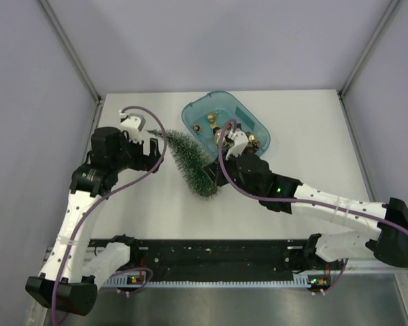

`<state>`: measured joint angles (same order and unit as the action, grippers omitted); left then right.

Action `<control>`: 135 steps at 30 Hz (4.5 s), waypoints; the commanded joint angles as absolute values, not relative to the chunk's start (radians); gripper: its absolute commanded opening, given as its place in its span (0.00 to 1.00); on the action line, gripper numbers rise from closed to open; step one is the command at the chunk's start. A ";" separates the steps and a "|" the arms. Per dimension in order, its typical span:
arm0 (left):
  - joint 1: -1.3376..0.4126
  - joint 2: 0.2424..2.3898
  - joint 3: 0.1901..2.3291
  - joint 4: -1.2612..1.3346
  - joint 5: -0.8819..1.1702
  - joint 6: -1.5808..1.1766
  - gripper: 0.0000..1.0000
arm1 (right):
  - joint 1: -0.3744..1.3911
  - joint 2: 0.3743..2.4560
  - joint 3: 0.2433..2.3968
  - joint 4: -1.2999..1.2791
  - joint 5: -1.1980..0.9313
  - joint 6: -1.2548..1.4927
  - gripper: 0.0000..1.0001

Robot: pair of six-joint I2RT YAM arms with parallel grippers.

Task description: Decorate the small christmas tree

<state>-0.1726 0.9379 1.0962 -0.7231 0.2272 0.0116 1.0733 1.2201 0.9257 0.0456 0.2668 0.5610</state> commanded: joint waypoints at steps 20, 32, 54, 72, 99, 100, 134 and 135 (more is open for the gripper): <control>-0.169 0.910 1.115 -0.682 0.298 -0.018 0.99 | 1.126 1.167 0.973 0.025 0.296 0.563 0.00; -0.169 0.801 1.097 -0.781 0.058 -0.009 0.99 | 1.141 1.048 0.841 -0.044 0.298 0.600 0.00; -0.167 0.910 1.045 -0.696 -0.050 -0.086 0.99 | 1.143 0.953 0.957 -0.156 0.368 0.488 0.64; -0.117 0.830 1.267 -0.761 -0.175 -0.095 0.99 | 0.672 1.340 1.408 -0.284 0.291 0.407 0.66; 0.078 1.091 1.098 -0.709 0.020 0.018 0.92 | 0.466 2.470 2.218 -0.118 -0.112 0.393 0.50; 0.078 1.091 1.097 -0.715 0.018 0.021 0.91 | 0.466 2.480 2.233 -0.118 -0.118 0.400 0.49; 0.078 0.986 1.072 -0.730 0.031 0.038 0.90 | 0.466 1.867 1.551 0.064 0.140 0.503 0.77; 0.078 0.985 1.072 -0.729 0.029 0.038 0.90 | 0.468 1.856 1.533 0.061 0.123 0.523 0.77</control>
